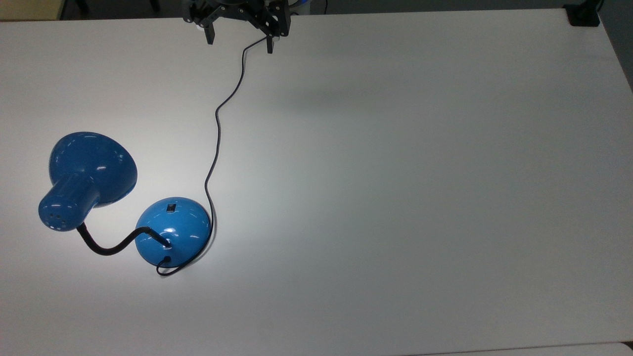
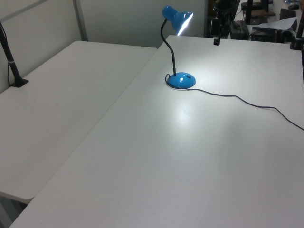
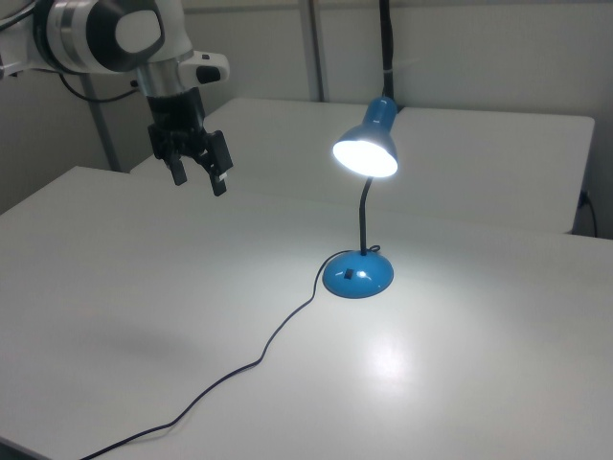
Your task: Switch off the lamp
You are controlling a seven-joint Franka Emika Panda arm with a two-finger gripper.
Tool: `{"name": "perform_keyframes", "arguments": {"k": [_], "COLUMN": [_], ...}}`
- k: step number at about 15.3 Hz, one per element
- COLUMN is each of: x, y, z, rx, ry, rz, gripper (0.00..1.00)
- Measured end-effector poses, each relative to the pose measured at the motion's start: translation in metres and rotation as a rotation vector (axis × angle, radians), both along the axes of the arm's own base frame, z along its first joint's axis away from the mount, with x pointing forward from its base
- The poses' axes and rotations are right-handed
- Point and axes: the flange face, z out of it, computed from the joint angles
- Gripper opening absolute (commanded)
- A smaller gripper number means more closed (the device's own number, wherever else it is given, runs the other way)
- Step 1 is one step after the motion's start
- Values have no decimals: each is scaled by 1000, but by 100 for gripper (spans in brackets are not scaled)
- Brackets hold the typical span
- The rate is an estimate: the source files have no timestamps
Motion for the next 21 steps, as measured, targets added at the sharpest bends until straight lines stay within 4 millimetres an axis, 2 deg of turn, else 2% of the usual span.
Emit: {"name": "perform_keyframes", "arguments": {"k": [9,11,12,13,14,21], "x": [0,0,0,0,0,0], "y": [0,0,0,0,0,0], "z": [0,0,0,0,0,0], "rx": [0,0,0,0,-1,-1], "ry": [1,1,2,3,4,7], "rz": [28,30,39,53,75,125], "gripper": [100,65,41,12,0,0]}}
